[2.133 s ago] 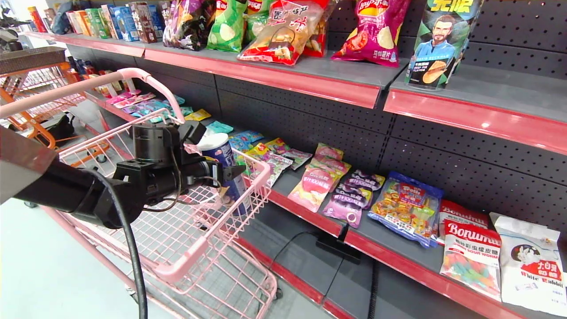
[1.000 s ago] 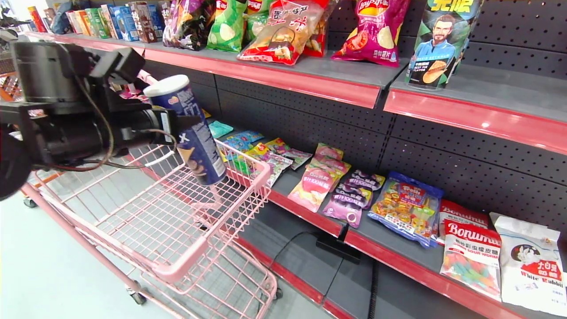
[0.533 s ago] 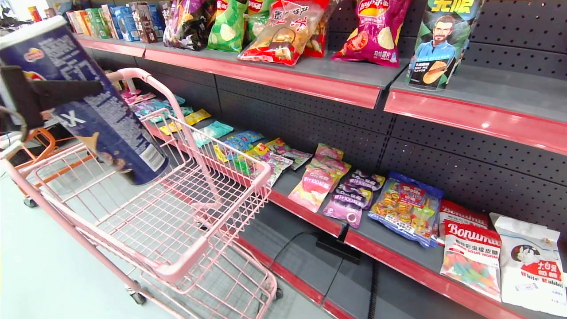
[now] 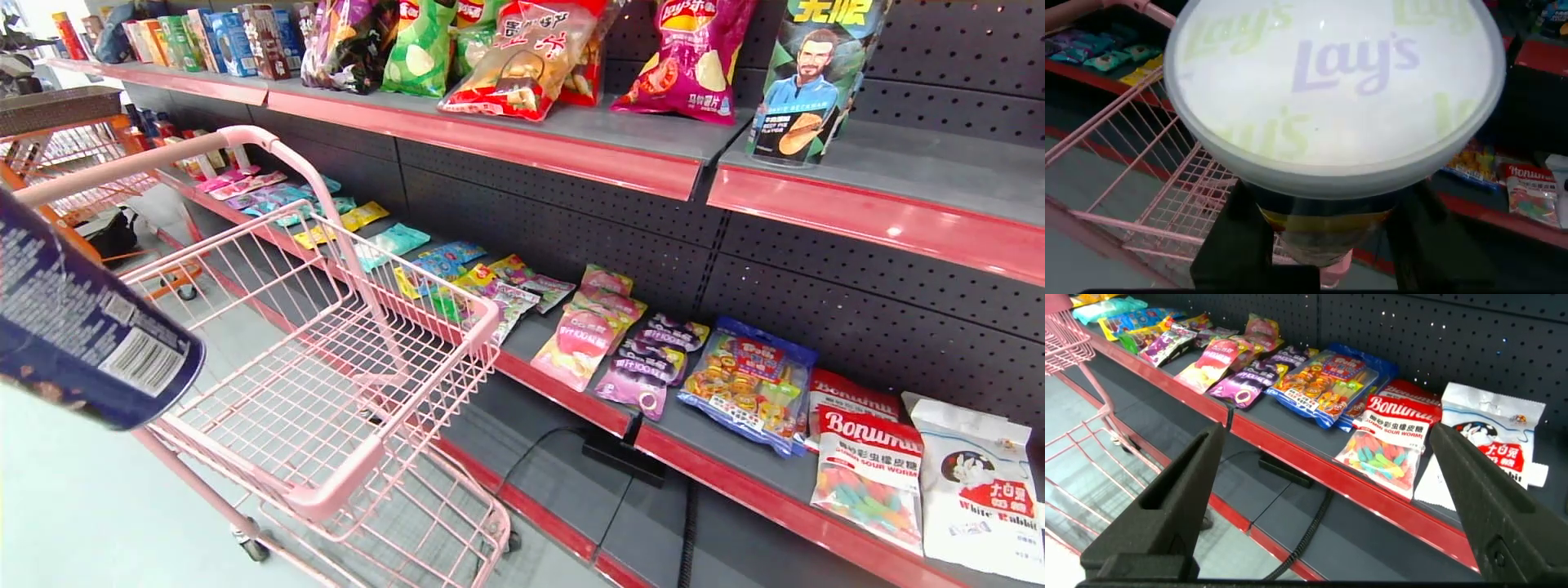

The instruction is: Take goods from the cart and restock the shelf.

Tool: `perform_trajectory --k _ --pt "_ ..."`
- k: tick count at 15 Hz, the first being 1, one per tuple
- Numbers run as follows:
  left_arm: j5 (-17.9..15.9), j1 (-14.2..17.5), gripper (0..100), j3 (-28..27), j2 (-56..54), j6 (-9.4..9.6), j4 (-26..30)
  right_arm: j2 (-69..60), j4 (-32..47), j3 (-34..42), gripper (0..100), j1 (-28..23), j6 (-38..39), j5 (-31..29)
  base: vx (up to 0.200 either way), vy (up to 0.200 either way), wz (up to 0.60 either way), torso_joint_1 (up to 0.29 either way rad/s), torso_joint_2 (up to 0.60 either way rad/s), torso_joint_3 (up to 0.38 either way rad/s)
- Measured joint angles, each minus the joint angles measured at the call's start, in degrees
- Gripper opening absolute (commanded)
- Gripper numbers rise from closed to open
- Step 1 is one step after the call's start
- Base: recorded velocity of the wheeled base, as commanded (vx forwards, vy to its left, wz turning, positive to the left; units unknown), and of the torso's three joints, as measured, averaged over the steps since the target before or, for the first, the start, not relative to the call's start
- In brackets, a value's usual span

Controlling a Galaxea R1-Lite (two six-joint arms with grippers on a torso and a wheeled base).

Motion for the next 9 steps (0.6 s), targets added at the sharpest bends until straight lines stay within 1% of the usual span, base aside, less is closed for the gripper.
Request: perform_trajectory --k 3,5,6,7,8,9 --pt "0.01 0.0 0 4.24 -8.27 1.3 5.1 0.0 0.0 0.0 100 0.0 -0.05 0.0 0.0 0.0 0.0 0.0 0.0 0.0" --pt "0.3 0.0 0 5.45 -11.98 1.52 8.06 0.0 0.0 0.0 100 0.0 0.02 0.02 0.0 0.0 0.0 0.0 0.0 0.0" --pt "1.05 0.0 0 5.64 -13.12 1.52 8.85 0.0 0.0 0.0 100 0.0 0.02 -0.02 0.0 0.0 0.0 0.0 0.0 0.0" --pt "3.56 0.0 0 5.84 -13.97 1.5 9.25 0.0 0.0 0.0 100 0.0 0.0 -0.06 0.0 0.0 0.0 0.0 0.0 0.0" --pt "5.32 0.0 0 6.03 -14.58 1.5 9.4 0.0 0.0 0.0 100 0.0 -0.05 -0.09 0.0 0.0 0.0 0.0 0.0 0.0" --pt "6.03 0.0 0 6.12 -14.93 1.52 9.34 0.0 0.0 0.0 100 0.0 -0.07 -0.06 0.0 0.0 0.0 0.0 0.0 0.0"
